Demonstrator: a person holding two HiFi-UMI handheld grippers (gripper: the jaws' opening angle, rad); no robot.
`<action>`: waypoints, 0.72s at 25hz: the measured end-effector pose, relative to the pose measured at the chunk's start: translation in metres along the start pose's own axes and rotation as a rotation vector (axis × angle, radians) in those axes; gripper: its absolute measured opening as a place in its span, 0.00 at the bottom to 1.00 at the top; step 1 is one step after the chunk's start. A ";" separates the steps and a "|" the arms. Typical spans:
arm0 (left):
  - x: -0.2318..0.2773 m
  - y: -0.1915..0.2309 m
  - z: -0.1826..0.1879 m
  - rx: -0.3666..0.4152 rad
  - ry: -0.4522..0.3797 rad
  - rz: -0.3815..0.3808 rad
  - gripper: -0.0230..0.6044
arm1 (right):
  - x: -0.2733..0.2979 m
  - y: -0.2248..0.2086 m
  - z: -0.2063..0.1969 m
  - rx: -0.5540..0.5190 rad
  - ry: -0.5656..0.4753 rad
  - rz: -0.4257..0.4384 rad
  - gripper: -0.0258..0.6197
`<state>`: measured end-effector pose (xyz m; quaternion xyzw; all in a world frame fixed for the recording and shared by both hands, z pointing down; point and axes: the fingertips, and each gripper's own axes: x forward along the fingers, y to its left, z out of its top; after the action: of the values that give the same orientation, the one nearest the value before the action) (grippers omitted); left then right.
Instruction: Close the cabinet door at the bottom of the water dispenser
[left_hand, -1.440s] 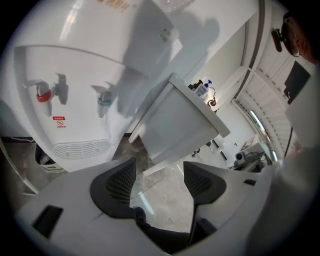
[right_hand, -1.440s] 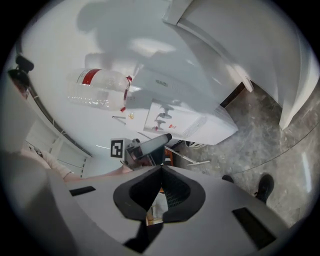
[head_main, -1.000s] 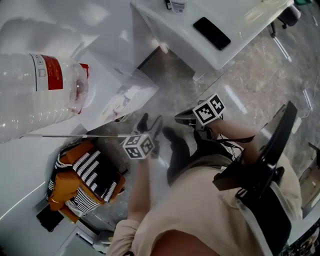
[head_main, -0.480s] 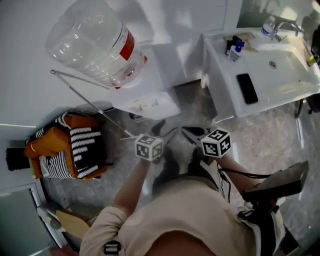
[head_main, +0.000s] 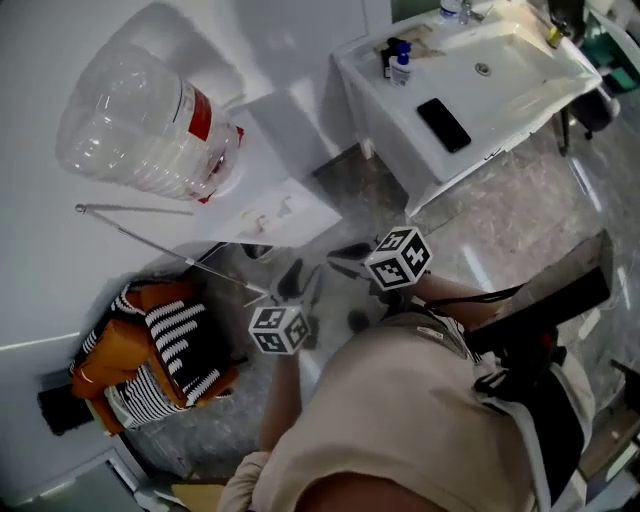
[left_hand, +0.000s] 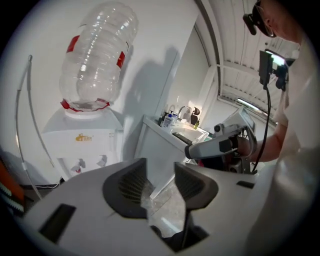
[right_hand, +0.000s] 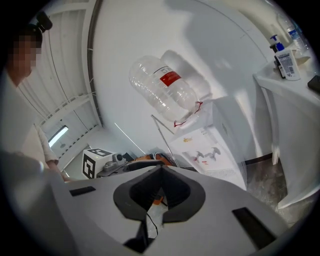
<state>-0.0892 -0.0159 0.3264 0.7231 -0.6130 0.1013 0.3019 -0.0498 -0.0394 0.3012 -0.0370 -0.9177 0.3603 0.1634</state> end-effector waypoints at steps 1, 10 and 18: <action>-0.009 0.002 -0.003 -0.002 -0.011 0.013 0.19 | 0.003 0.007 -0.005 0.009 0.005 0.001 0.06; -0.097 0.004 0.008 0.008 -0.123 -0.062 0.03 | 0.036 0.091 -0.015 -0.053 -0.004 0.034 0.06; -0.156 0.017 0.007 0.026 -0.193 -0.086 0.03 | 0.061 0.138 -0.026 -0.125 -0.039 -0.010 0.06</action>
<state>-0.1420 0.1077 0.2456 0.7591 -0.6061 0.0260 0.2361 -0.1059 0.0911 0.2431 -0.0355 -0.9415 0.3023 0.1446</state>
